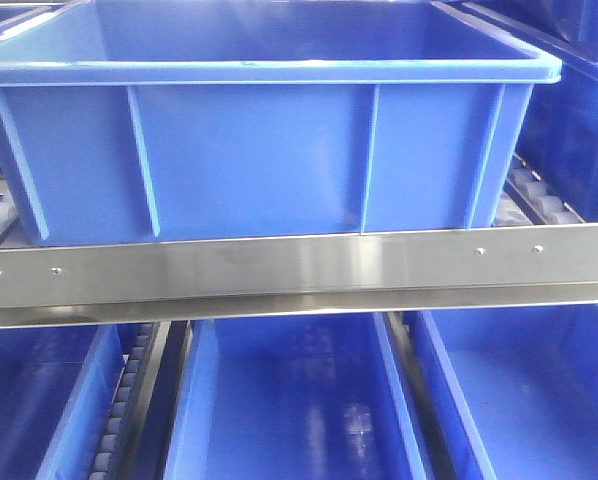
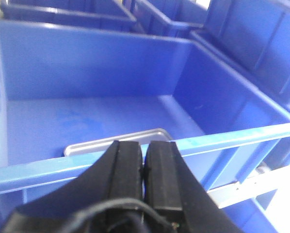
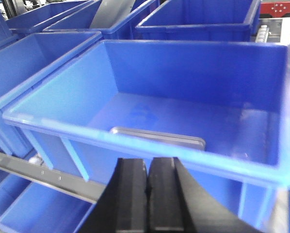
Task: Grab silver tray and place in blue box
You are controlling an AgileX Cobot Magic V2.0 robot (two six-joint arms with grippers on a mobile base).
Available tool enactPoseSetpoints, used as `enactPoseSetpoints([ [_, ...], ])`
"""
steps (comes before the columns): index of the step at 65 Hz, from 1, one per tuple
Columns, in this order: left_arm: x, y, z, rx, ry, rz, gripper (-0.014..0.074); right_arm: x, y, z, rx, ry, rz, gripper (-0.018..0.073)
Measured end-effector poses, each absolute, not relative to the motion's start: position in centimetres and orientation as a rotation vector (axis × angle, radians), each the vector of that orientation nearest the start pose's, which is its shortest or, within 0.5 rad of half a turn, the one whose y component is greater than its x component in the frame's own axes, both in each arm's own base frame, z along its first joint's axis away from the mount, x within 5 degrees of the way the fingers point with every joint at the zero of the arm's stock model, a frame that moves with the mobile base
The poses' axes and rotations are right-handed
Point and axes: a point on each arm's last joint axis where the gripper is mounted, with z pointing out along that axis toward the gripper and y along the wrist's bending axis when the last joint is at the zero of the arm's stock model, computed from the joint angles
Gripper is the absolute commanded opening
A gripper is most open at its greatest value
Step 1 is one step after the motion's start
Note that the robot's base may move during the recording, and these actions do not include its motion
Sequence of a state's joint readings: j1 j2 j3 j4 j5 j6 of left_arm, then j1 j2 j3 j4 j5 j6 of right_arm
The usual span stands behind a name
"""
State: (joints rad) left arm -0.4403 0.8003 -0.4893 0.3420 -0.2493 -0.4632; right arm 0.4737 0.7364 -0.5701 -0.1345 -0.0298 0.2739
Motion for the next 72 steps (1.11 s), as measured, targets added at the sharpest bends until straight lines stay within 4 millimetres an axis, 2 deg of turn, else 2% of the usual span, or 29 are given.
enactPoseSetpoints([
  [7,13.1,-7.0,32.7,0.299,1.468,-0.522,-0.0006,11.9,6.0,33.4,-0.268,1.638,0.46,0.0052],
  [15,10.9,-6.0,33.8,0.286,1.364,-0.534,-0.0006,9.7,4.7,33.9,-0.254,1.619,0.455,0.0052],
  [29,8.3,-4.8,35.2,0.269,1.233,-0.547,-0.0006,8.6,4.2,34.3,-0.245,1.587,0.459,0.0052],
  [62,8.0,-4.7,35.4,0.268,1.217,-0.549,-0.0006,8.6,4.2,34.1,-0.246,1.596,0.457,0.0052],
  [72,8.0,-4.7,35.4,0.268,1.217,-0.549,-0.0006,8.3,3.2,32.7,-0.184,1.593,0.398,0.0052],
])
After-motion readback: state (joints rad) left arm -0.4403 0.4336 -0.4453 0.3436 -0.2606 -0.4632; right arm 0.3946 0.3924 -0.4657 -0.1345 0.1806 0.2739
